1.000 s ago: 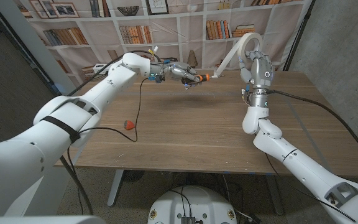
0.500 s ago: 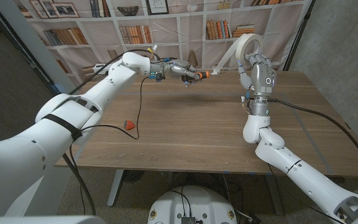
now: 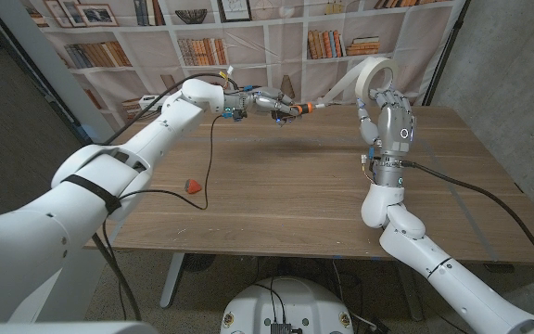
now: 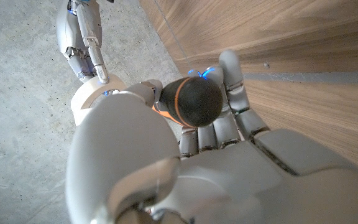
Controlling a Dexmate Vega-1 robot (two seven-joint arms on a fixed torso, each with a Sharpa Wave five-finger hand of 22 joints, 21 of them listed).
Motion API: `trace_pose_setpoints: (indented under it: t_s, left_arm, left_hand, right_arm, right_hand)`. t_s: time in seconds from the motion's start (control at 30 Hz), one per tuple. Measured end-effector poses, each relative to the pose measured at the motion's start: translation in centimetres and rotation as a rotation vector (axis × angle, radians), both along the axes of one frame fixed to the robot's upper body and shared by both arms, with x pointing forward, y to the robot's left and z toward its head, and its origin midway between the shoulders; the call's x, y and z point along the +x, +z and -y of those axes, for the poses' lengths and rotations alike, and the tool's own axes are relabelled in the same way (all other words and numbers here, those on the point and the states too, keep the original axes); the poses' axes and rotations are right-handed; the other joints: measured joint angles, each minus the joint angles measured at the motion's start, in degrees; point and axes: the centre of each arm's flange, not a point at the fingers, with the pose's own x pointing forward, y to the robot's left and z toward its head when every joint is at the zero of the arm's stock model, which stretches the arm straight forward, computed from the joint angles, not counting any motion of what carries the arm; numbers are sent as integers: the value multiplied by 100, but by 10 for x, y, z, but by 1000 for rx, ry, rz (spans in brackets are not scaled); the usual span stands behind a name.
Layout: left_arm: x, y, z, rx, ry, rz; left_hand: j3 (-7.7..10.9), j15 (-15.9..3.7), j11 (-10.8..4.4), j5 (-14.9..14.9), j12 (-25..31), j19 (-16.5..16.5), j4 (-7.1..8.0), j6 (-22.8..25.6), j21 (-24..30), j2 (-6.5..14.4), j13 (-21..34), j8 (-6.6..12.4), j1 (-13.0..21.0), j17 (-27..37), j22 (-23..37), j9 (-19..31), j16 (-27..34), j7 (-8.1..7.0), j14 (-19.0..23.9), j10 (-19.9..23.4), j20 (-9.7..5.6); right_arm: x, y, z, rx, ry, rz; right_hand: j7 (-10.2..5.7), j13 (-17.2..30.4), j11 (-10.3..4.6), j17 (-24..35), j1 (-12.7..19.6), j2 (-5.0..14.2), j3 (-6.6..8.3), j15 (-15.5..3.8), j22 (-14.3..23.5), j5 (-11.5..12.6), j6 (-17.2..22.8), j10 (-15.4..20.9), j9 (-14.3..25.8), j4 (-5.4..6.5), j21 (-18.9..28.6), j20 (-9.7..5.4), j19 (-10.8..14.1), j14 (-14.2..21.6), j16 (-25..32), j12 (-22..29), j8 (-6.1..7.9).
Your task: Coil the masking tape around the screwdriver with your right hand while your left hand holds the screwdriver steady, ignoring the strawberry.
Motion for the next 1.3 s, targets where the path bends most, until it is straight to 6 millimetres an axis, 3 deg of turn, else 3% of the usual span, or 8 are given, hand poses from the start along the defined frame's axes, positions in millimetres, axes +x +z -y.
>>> trace_pose_setpoints:
  t_s: [0.8, 0.9, 0.93, 1.3]
  left_arm:
    - [-4, 4, 3, -45, -6, 28]
    - [-5, 4, 4, -47, -7, 31]
    - [-5, 4, 4, -47, -7, 32]
    - [-7, 4, 5, -52, -6, 35]
  left_hand:
    - [0, -57, -5, -54, 14, 0, 0, 0, 3, 0, -27, 0, 0, 2, -26, 20, 22, 0, 47, -3, 0]
    - [0, -128, -13, -55, 22, 0, 0, 0, 3, 0, -21, 0, 0, 2, -15, 23, 22, 0, 119, -11, 0]
    - [0, -257, -14, -59, 22, 0, 0, 0, 3, 0, -23, 0, 0, 2, -10, 26, 22, 0, 235, -11, 0]
    - [1, -298, -54, -70, 22, 0, 0, 1, 2, 1, -49, 0, 0, -10, -17, 15, 23, -2, 217, -11, 0]
  right_arm:
    - [-2, -66, -4, 94, -13, -147]
    - [-1, -72, -6, 97, -16, -160]
    - [-1, -74, -6, 98, -17, -165]
    - [2, -95, -11, 107, -18, -222]
  right_hand:
    - [-2, -16, 0, 35, -8, 9, -16, -31, -27, 50, -2, 0, -45, 16, 70, 1, -1, 31, -47, 0, 1]
    - [-2, -2, 0, 51, -8, 9, -16, -31, -29, 50, -2, 0, -55, 16, 82, 1, -1, 31, -91, 0, 53]
    - [-2, 0, 0, 51, -8, 9, -16, -31, -28, 50, -2, 0, -55, 16, 83, 1, -2, 31, -91, 0, 54]
    - [-3, 0, 0, 78, -8, 9, -16, -31, -28, 44, -3, 0, -68, 16, 83, 1, -2, 30, -91, 0, 65]
